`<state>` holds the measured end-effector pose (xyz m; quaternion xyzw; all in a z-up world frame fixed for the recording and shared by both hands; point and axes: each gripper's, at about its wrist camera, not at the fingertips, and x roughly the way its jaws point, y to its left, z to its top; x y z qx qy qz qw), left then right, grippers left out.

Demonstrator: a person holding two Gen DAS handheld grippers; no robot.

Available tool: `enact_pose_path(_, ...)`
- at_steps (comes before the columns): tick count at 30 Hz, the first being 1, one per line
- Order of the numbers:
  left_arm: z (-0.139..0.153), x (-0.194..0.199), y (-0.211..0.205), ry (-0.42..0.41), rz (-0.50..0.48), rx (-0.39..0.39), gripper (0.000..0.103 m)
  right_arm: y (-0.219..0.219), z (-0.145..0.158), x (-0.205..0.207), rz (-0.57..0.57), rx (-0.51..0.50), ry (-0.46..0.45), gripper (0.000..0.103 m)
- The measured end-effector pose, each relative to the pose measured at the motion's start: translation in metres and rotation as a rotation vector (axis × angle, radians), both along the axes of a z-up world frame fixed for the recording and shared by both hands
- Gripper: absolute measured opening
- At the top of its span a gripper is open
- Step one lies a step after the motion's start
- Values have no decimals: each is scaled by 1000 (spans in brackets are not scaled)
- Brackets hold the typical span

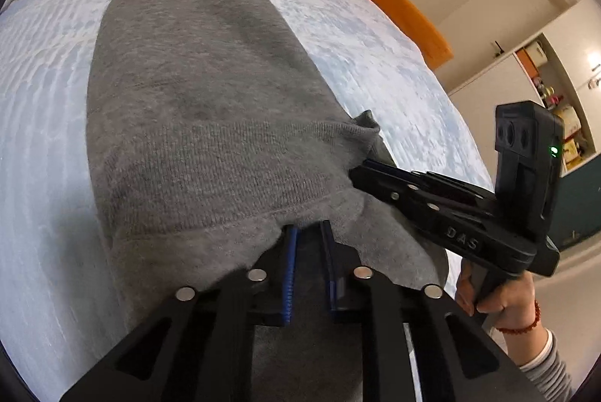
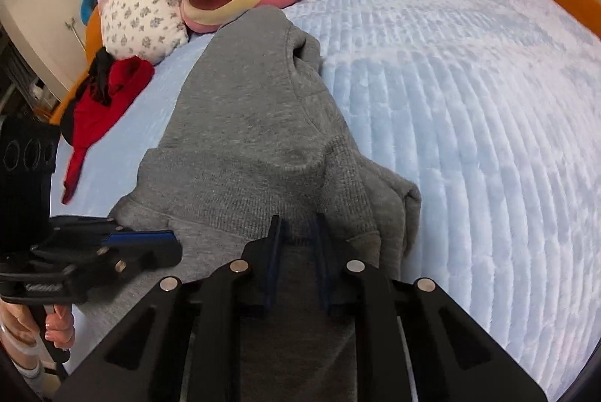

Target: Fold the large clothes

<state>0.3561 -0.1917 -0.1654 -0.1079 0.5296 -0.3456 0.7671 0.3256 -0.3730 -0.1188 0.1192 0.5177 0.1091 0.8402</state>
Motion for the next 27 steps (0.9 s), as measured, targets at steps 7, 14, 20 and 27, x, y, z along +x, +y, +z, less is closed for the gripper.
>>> enact_pose_path(7,66,-35,57,-123,59,-48,65,-40,56,-43,-28,124,-60,75)
enact_pose_path(14,64,-98,75,-110,-31,-106,65,-42,53,-101,50,316,-21,43)
enact_pose_path(20,16,-89,64,-58,11,-44,55,-25,4,-86,-19,254,79,9)
enact_pose_path(27,-41,-60,73,52,113,-54,84,-7,-6,-74,-14,151,95,8)
